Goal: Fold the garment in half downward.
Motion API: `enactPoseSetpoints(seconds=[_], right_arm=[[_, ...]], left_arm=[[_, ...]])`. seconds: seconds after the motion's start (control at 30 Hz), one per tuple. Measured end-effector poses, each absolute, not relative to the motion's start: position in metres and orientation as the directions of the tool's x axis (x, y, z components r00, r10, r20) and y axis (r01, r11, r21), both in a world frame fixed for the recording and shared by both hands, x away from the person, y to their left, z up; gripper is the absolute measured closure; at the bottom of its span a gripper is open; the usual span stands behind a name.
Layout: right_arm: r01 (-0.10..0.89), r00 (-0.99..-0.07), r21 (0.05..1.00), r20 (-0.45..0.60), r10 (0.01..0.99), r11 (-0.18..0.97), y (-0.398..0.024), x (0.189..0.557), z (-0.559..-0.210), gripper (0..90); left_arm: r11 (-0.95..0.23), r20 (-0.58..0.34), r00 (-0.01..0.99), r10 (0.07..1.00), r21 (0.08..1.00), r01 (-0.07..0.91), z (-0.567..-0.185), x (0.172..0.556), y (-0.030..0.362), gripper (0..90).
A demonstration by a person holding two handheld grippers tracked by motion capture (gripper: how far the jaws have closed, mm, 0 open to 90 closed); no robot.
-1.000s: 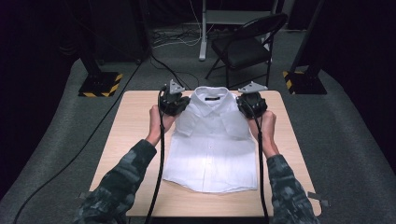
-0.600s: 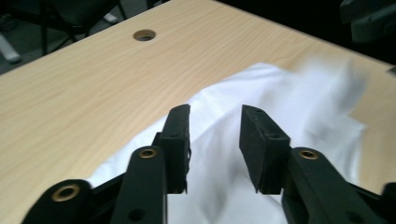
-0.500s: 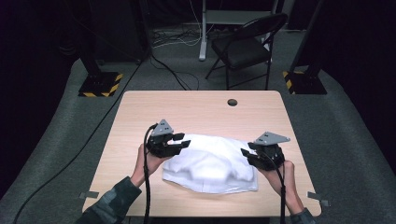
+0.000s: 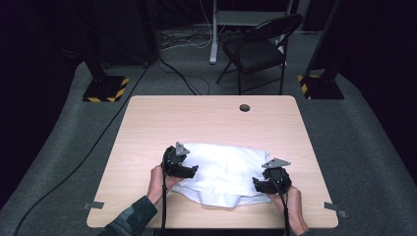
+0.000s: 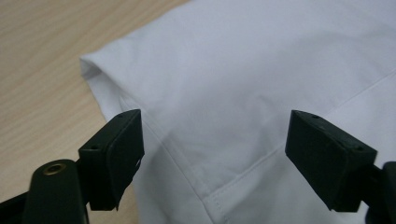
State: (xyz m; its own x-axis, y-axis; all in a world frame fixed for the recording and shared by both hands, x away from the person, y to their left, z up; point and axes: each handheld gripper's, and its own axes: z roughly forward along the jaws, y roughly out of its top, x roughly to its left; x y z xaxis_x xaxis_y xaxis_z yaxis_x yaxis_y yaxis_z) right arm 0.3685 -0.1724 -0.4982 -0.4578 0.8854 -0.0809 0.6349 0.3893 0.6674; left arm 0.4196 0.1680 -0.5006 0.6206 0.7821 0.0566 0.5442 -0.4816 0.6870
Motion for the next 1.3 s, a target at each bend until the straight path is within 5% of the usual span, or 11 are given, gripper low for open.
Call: enactPoseSetpoints(seconds=[0.23,0.93,1.13,1.3], right_arm=[[0.64,-0.469,0.648,-0.095,0.878,0.412,-0.175,0.367,-0.517,14.9],[0.621,-0.516,0.682,-0.017,0.857,0.387,-0.197,0.375,-0.528,5.2],[0.58,-0.474,0.73,-0.056,0.879,0.36,-0.189,0.366,-0.507,1.0],[0.548,-0.554,0.728,-0.054,0.831,0.413,-0.158,0.357,-0.505,0.0]], left_arm=[[-0.491,0.064,0.613,0.788,0.666,0.561,-0.521,0.414,0.168,7.3],[-0.435,0.045,0.594,0.803,0.725,0.533,-0.532,0.387,0.179,7.1],[-0.377,-0.013,0.59,0.807,0.758,0.532,-0.517,0.385,0.177,4.1],[-0.418,-0.017,0.628,0.778,0.733,0.537,-0.523,0.382,0.165,3.5]])
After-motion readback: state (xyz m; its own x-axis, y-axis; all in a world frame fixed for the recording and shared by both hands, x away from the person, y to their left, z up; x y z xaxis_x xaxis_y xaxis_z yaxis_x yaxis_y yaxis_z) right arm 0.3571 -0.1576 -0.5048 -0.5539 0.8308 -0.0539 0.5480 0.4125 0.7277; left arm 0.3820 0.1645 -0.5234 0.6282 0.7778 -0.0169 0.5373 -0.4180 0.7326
